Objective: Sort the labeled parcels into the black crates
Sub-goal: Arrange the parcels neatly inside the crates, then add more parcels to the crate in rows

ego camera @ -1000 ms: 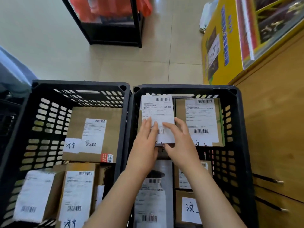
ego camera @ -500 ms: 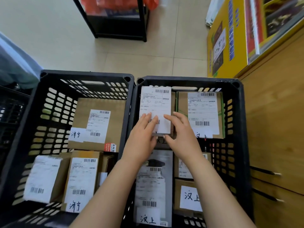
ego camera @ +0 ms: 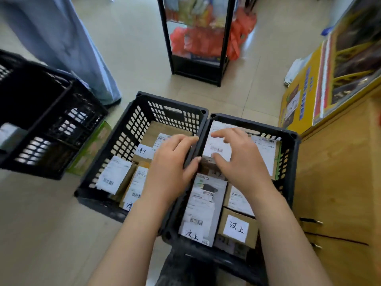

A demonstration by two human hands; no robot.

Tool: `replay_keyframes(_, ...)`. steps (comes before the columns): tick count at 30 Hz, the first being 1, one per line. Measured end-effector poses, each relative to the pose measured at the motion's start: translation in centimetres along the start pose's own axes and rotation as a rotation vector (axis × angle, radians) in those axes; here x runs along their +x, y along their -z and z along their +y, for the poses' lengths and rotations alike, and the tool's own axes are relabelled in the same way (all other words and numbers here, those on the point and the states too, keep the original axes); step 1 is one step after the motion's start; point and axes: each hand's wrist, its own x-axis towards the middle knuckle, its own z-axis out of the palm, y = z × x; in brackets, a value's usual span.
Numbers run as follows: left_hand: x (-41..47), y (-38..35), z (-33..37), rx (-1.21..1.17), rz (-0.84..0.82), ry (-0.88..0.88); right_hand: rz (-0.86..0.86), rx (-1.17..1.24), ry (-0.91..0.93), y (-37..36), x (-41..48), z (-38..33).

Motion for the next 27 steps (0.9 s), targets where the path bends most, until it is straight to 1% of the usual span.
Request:
replay_keyframes(2, -1.6, 4.2, 0.7, 0.012, 0.085, 0.017, -0.001, 0.028, 0.059, 0.8, -0.6, -4.0)
replay_keyframes(5, -4.6, 10.3, 1.2, 0.033, 0.188, 0.096, -0.032, 0.042, 0.169, 0.8, -1.6, -10.2)
replay_keyframes(10, -12.2, 19.9, 0.0, 0.089, 0.352, 0.276, -0.16, 0.071, 0.355, -2.5, -3.8, -21.2)
replay_keyframes(16, -23.4, 30.8, -4.4, 0.185, 0.52, 0.481, -0.321, 0.083, 0.599, -10.0, -9.0, -35.1)
replay_keyframes(22, -37.4, 41.5, -9.5, 0.303, 0.639, 0.602, -0.44, 0.091, 0.802, -19.1, -16.4, -48.7)
replay_keyframes(27, -48.3, 48.6, -12.9, 0.432, 0.732, 0.683, -0.541, 0.088, 0.934, -26.1, -23.3, -58.3)
